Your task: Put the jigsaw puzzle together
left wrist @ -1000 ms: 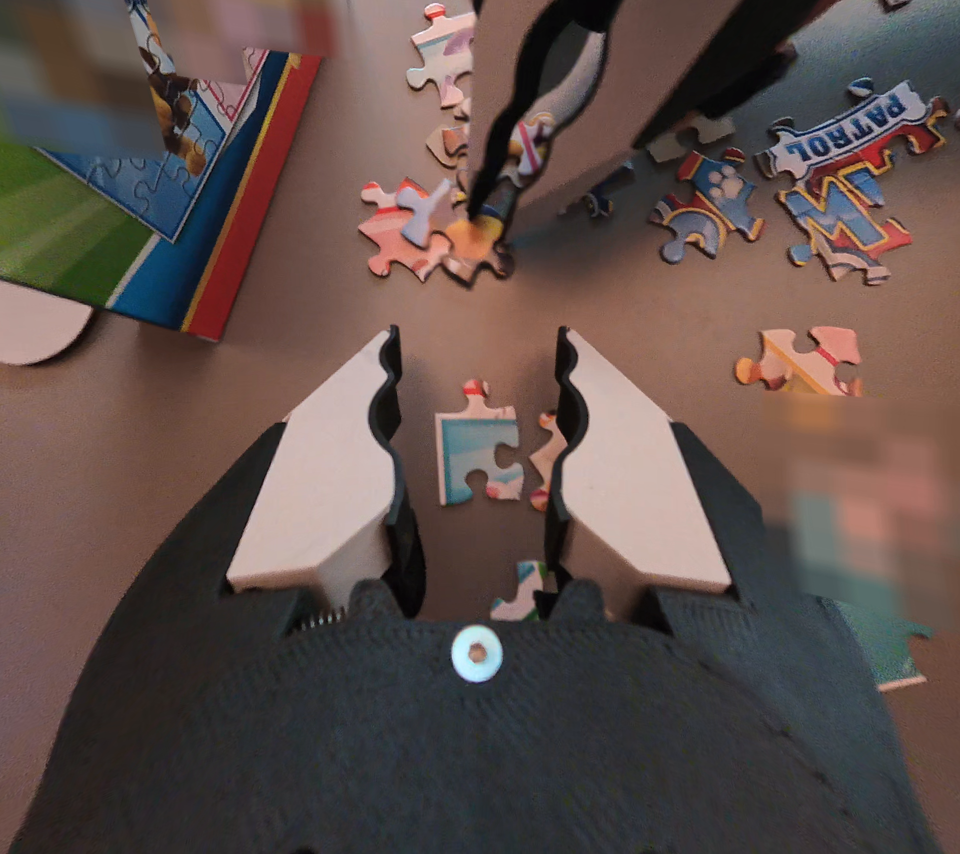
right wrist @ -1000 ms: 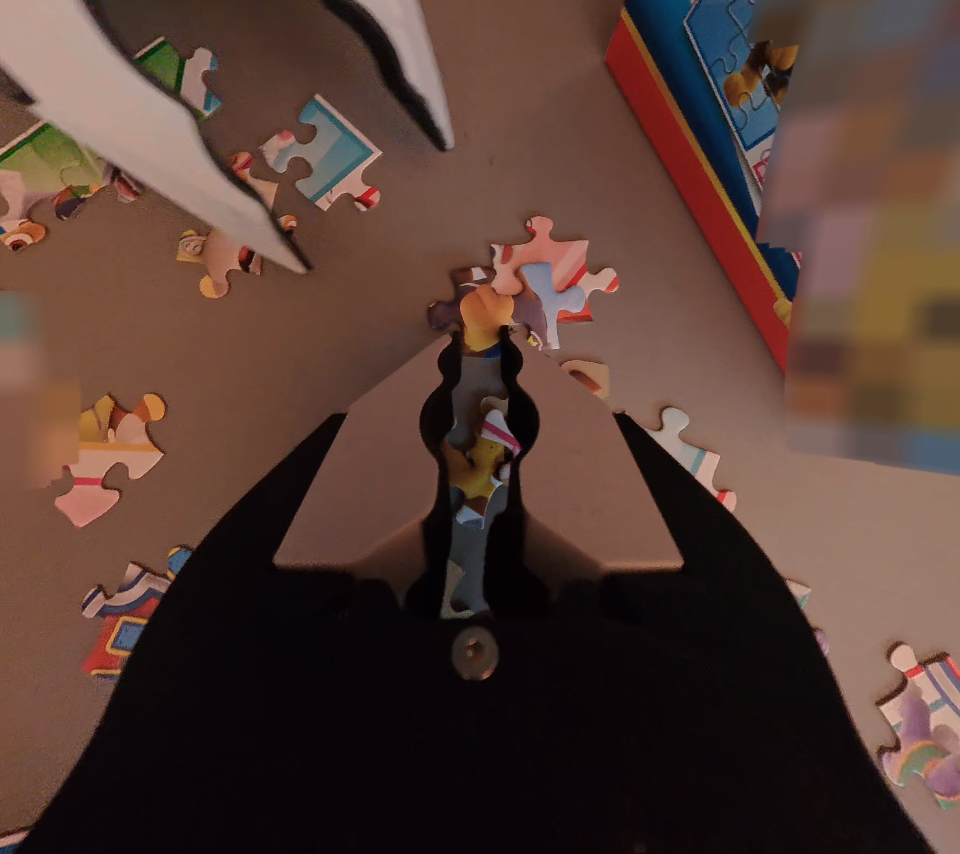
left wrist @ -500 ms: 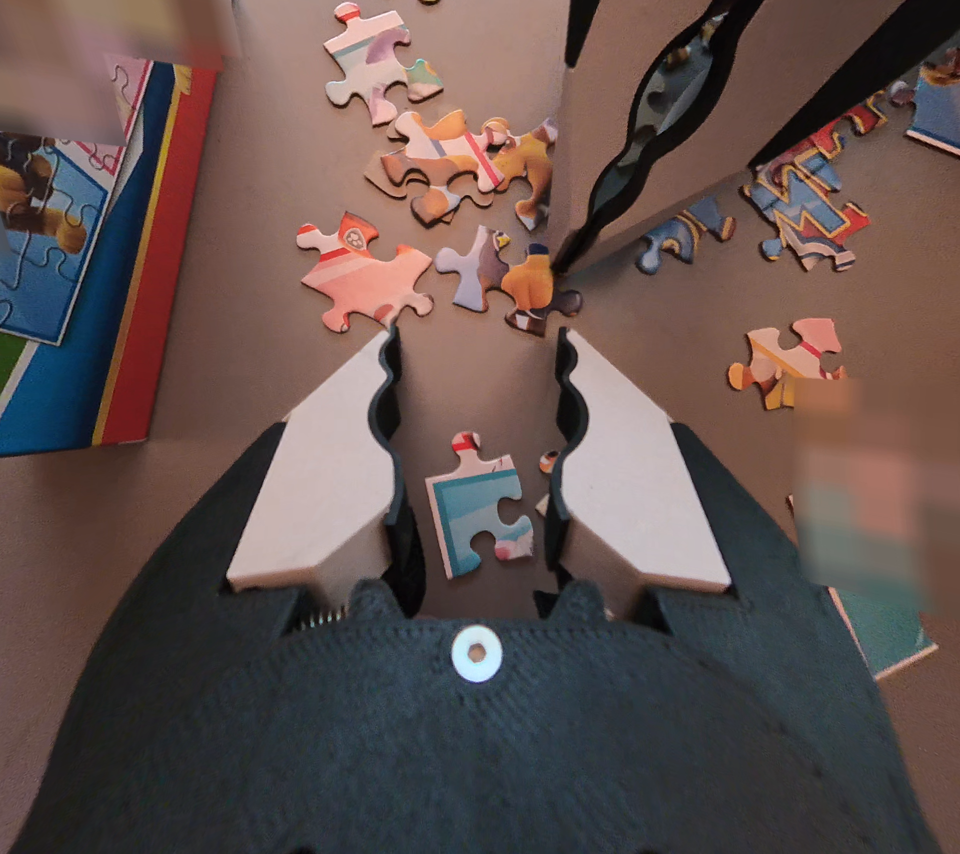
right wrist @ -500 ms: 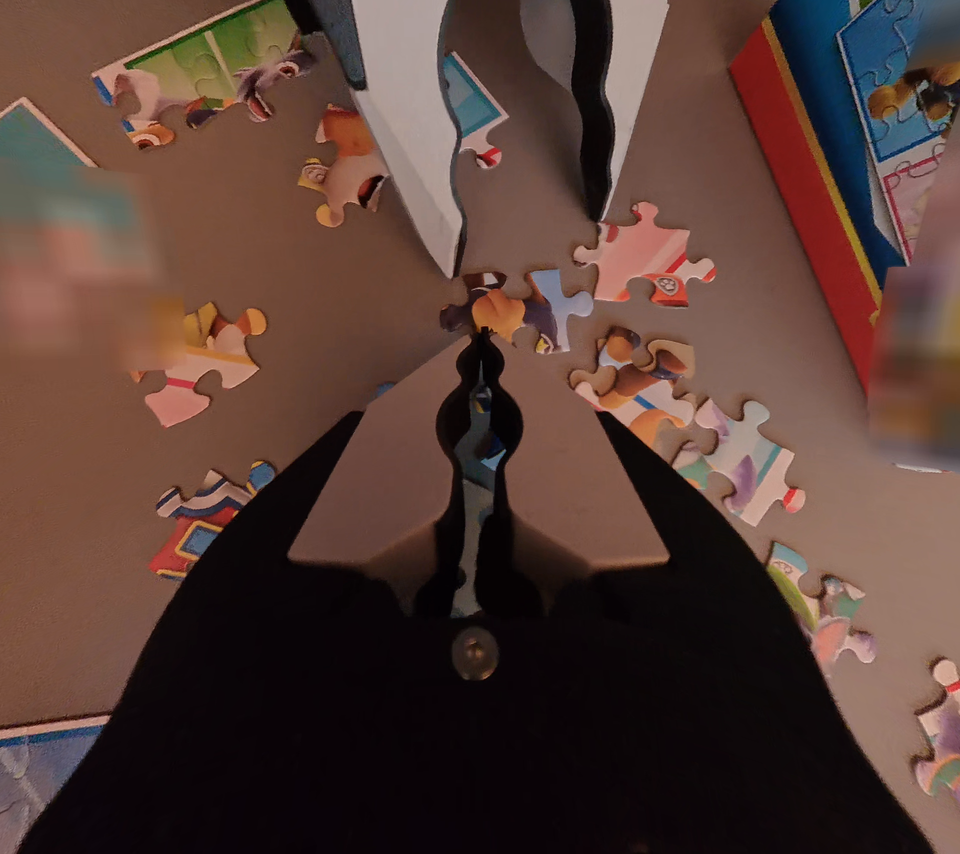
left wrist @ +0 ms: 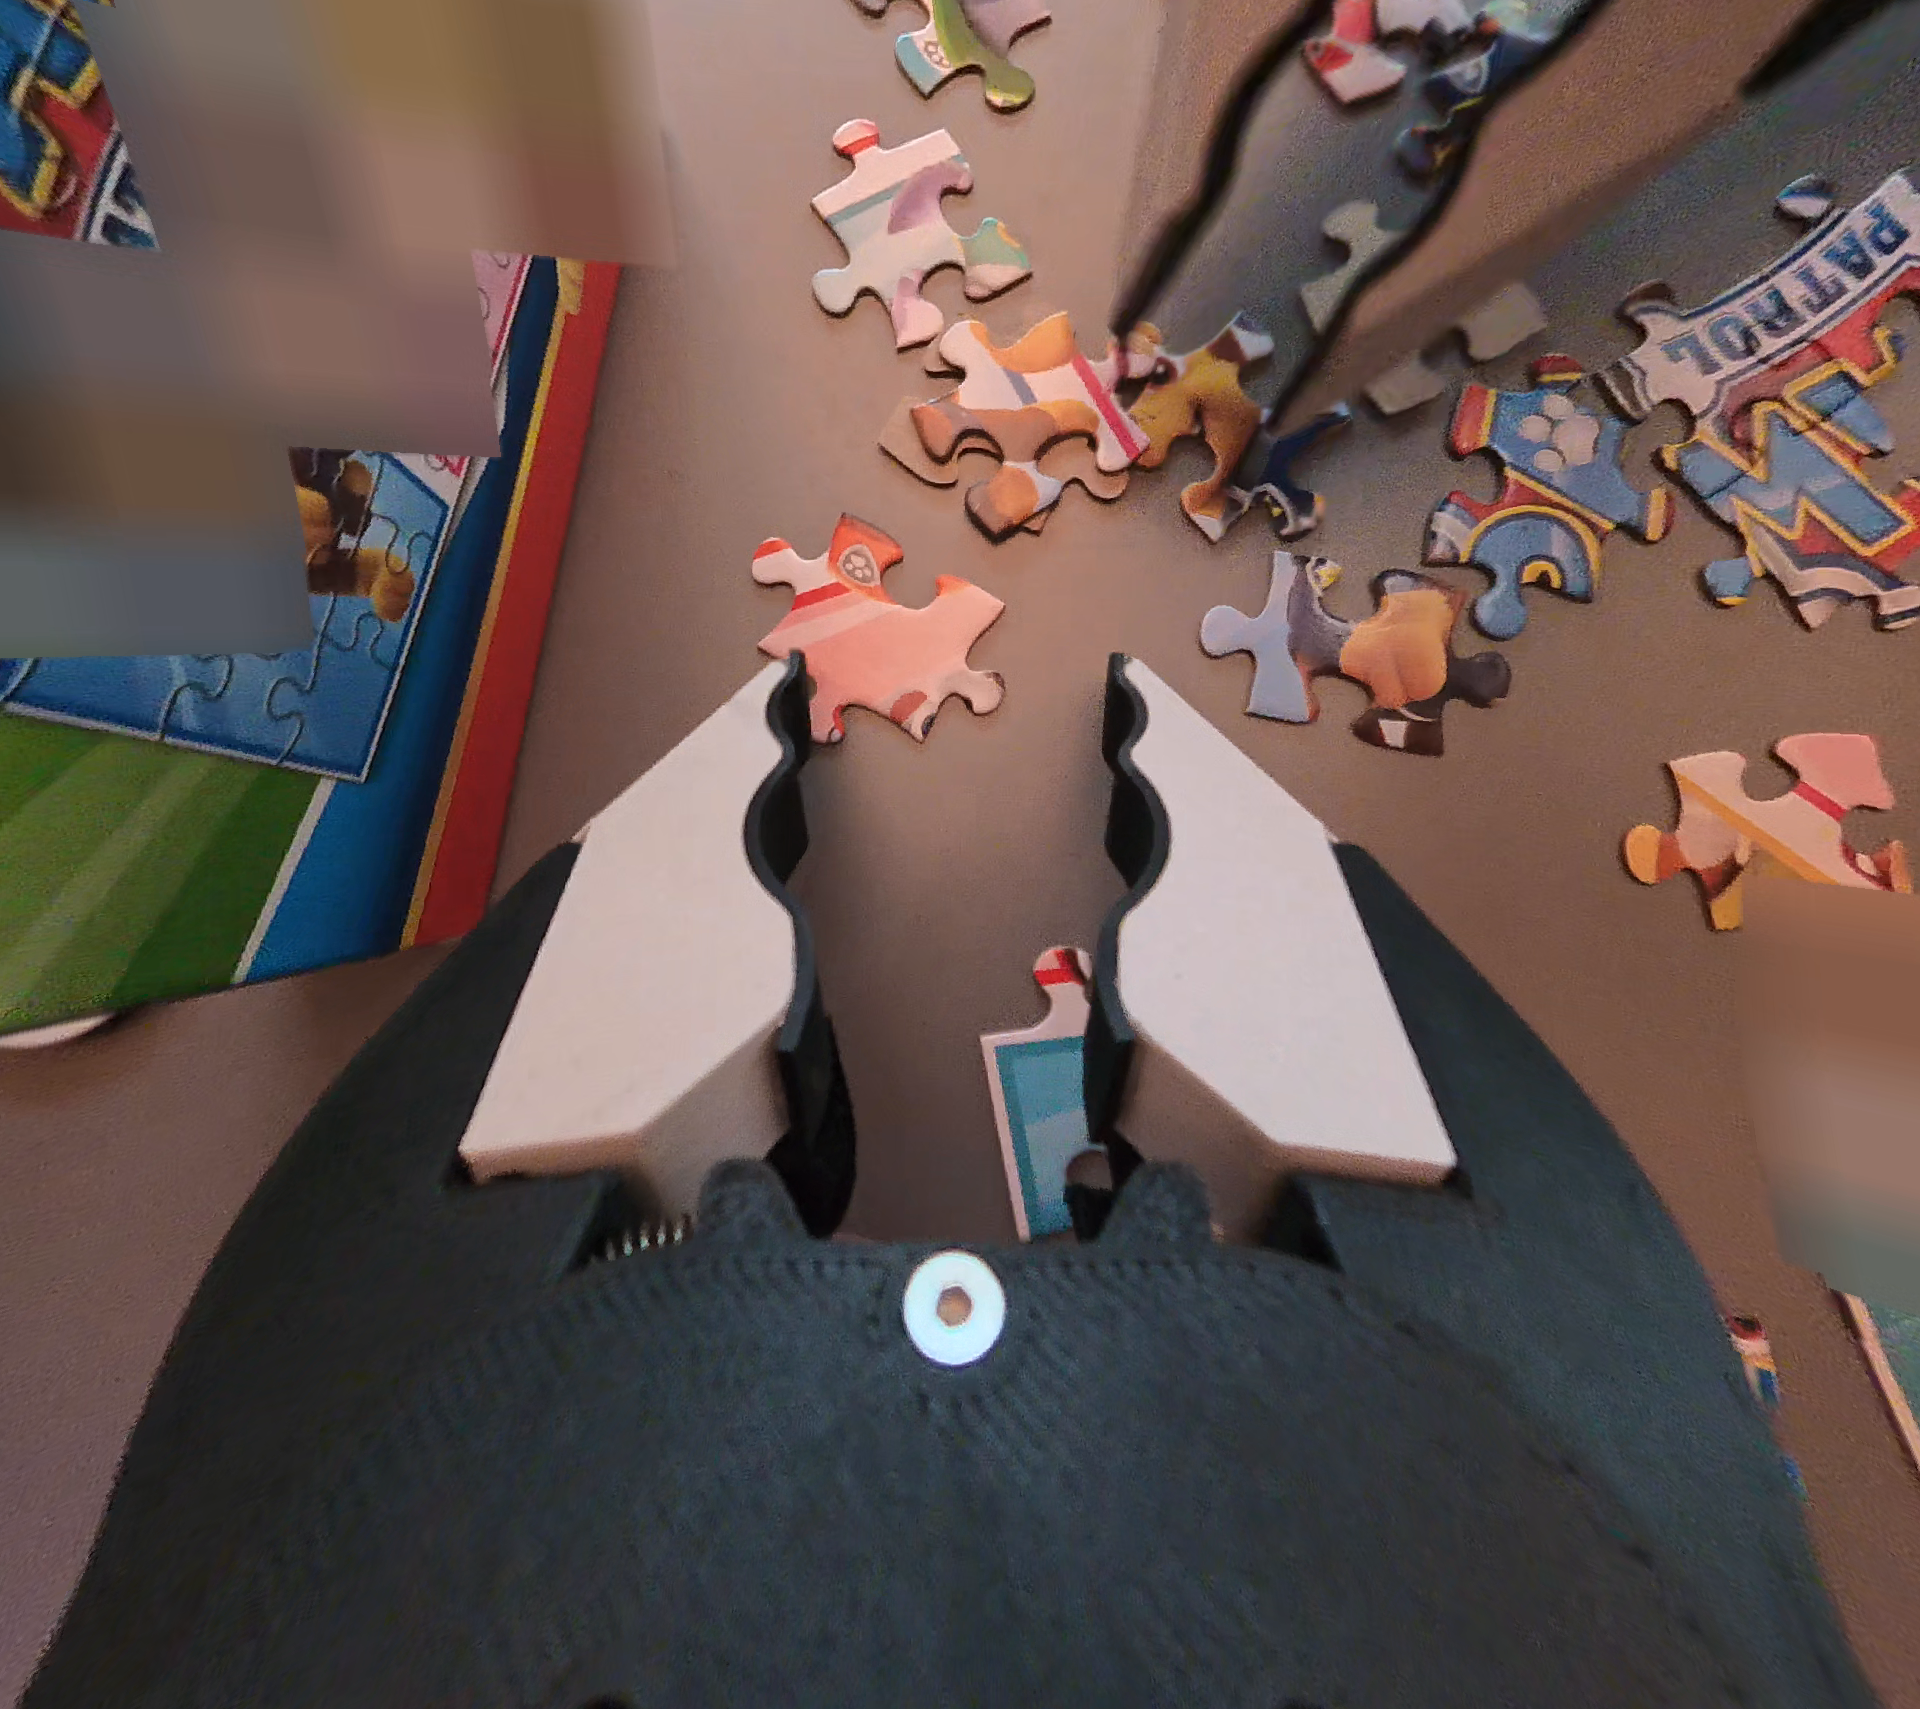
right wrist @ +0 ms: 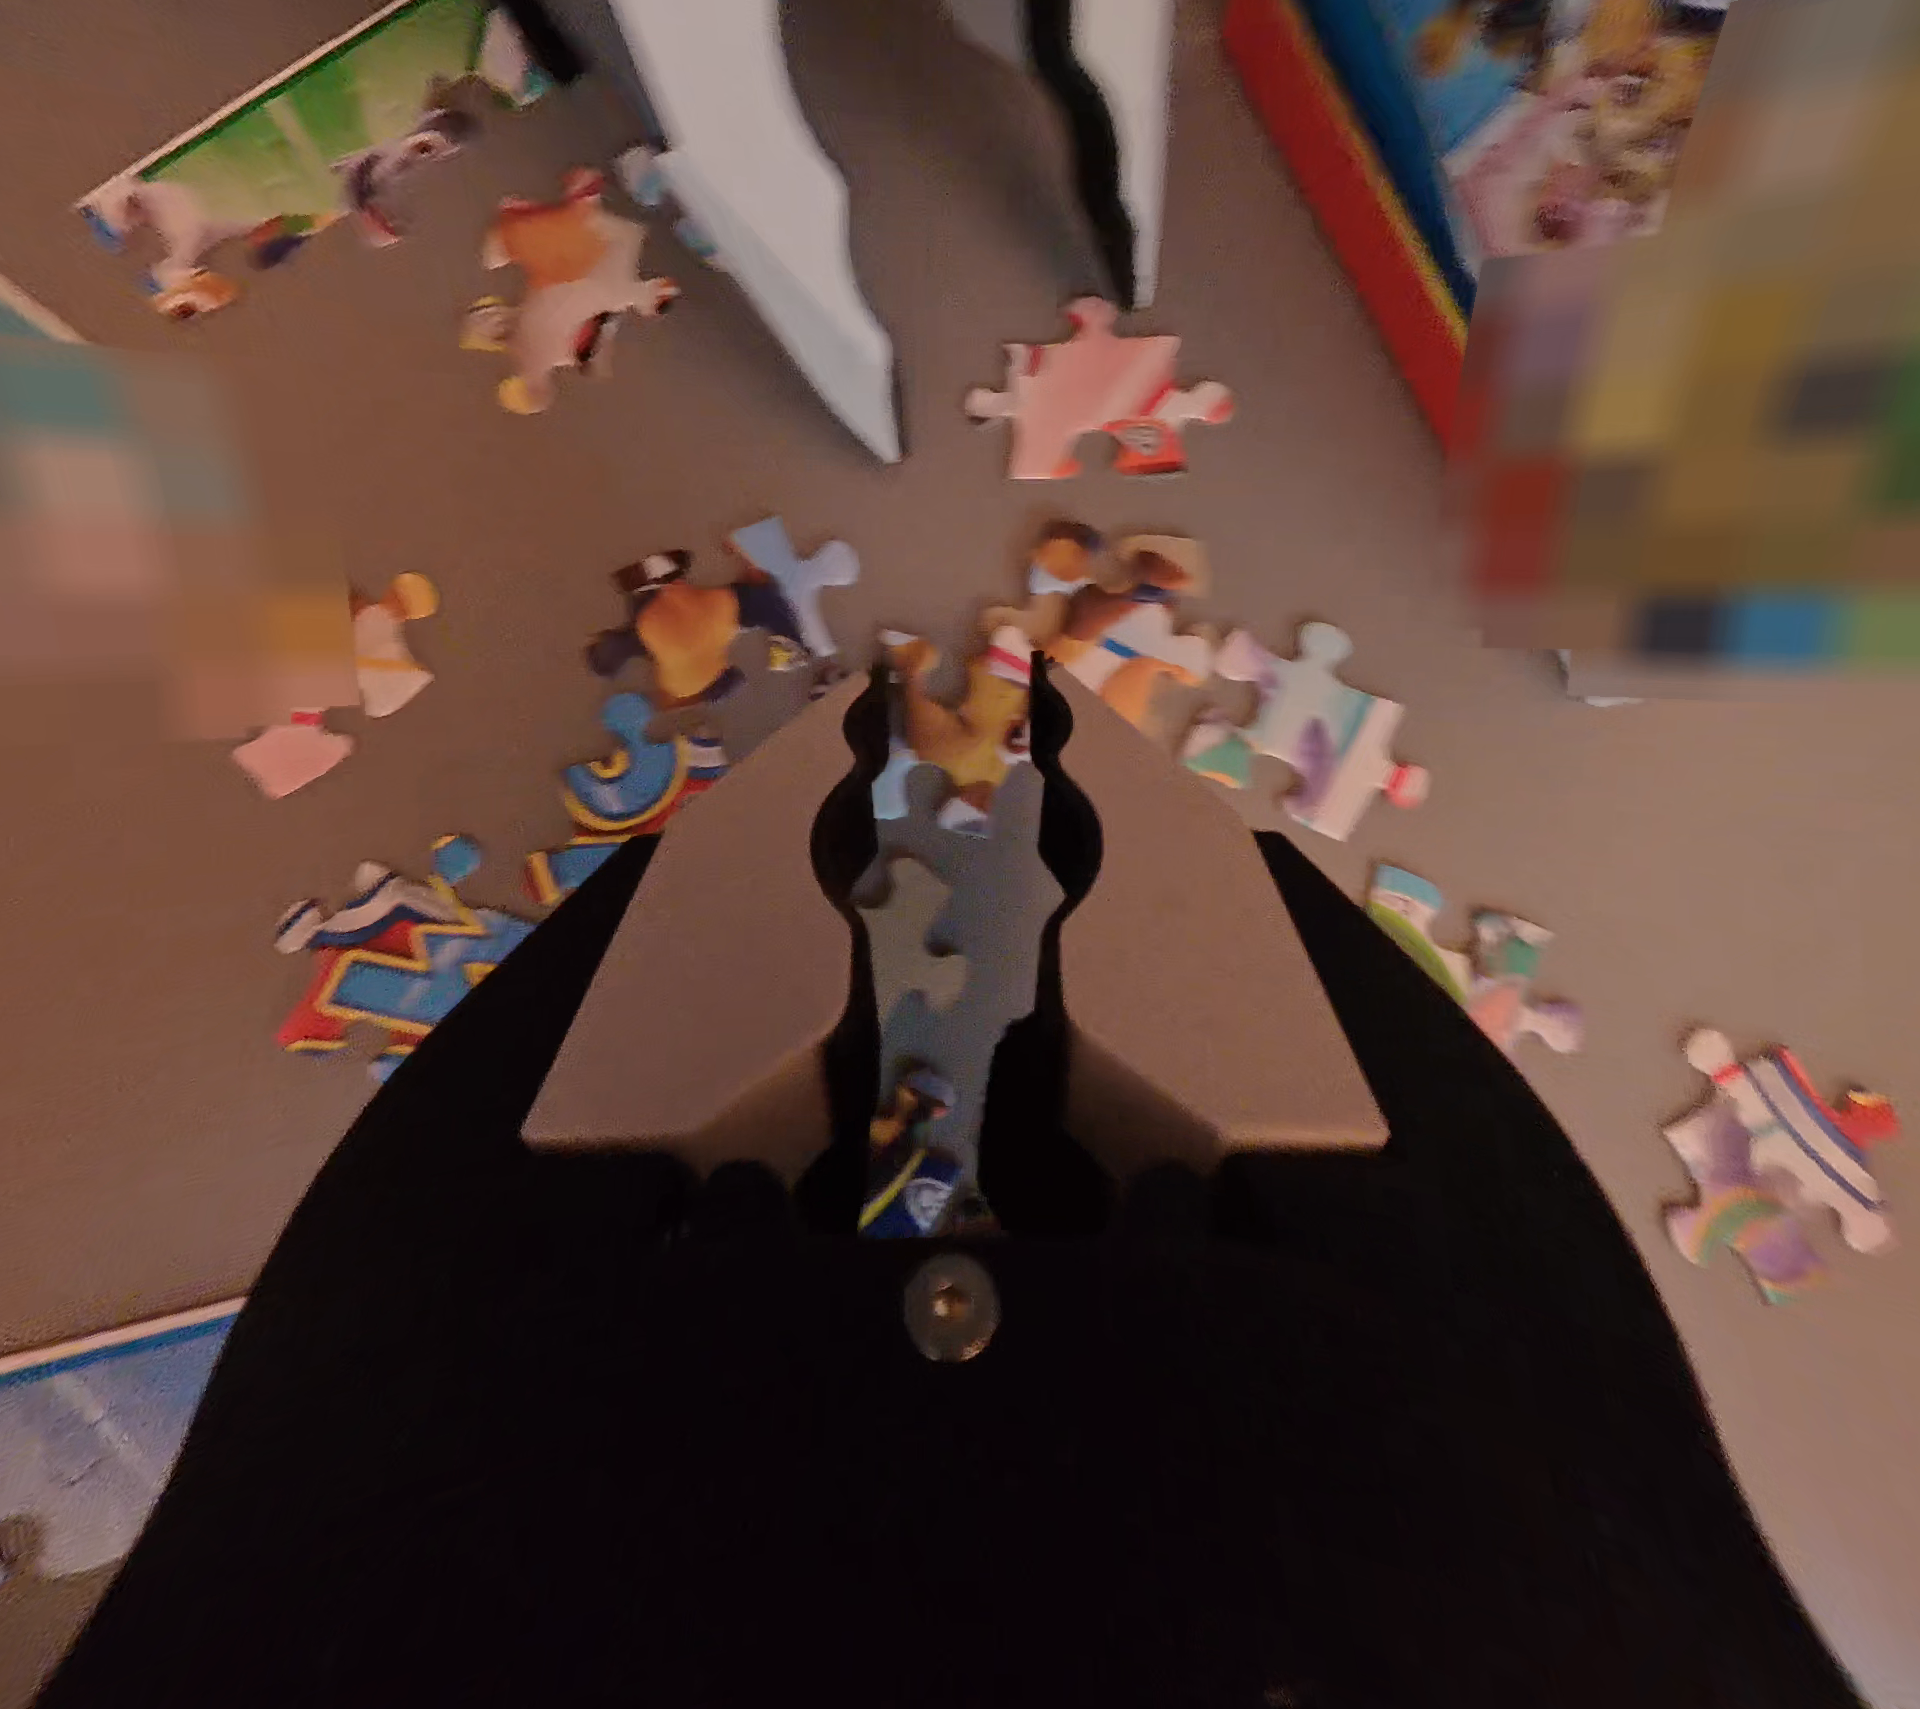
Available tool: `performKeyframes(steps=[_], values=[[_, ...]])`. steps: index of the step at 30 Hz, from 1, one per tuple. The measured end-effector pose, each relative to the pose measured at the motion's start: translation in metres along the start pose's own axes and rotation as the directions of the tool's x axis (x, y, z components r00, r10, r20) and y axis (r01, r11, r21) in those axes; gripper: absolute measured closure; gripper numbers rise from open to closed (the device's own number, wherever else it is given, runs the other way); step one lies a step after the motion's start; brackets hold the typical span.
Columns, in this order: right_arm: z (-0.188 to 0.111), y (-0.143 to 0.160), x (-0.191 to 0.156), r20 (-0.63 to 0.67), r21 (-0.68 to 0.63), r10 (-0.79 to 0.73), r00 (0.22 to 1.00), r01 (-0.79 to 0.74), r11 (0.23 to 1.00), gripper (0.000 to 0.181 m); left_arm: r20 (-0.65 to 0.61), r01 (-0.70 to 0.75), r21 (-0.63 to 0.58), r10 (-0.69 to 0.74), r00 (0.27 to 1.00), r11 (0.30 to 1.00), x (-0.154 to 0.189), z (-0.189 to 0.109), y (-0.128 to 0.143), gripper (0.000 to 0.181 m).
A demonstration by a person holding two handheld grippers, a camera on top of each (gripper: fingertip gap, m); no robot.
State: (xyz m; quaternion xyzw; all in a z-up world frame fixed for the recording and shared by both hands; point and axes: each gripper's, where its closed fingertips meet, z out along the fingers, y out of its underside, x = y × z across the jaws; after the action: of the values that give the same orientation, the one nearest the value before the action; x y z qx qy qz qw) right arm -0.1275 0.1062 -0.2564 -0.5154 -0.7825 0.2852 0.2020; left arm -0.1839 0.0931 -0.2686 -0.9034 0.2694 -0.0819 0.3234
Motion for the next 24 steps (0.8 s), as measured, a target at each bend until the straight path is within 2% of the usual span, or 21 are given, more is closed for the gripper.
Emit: performKeyframes(steps=[2,5,9,13,16,24], values=[[0.002,0.003,0.018,-0.051,0.002,0.027,0.998,-0.027,1.0,0.149,0.003,-0.002,-0.029,0.003,1.0,1.0,0.0,0.004,0.004,0.125],[0.012,0.005,0.026,-0.06,-0.017,0.045,0.997,-0.046,0.999,0.134,-0.006,0.013,-0.036,-0.013,1.0,0.999,0.0,0.005,0.006,0.126],[0.024,-0.007,0.023,-0.056,-0.013,0.008,0.998,-0.008,1.0,0.132,-0.002,0.024,-0.027,-0.024,1.0,0.999,-0.001,0.004,0.006,0.13],[0.038,-0.018,0.02,-0.017,-0.03,-0.011,1.0,0.01,0.999,0.131,-0.045,0.012,-0.007,-0.012,0.999,1.0,0.009,0.005,0.003,0.148],[0.043,-0.022,0.017,0.05,-0.04,0.009,0.999,-0.007,0.999,0.132,-0.03,-0.006,-0.01,0.006,1.0,1.0,0.009,0.005,0.004,0.149],[0.042,-0.021,0.012,0.079,-0.008,-0.039,0.996,0.04,0.999,0.138,-0.02,-0.055,-0.016,0.055,0.998,0.998,0.01,0.003,0.006,0.156]])
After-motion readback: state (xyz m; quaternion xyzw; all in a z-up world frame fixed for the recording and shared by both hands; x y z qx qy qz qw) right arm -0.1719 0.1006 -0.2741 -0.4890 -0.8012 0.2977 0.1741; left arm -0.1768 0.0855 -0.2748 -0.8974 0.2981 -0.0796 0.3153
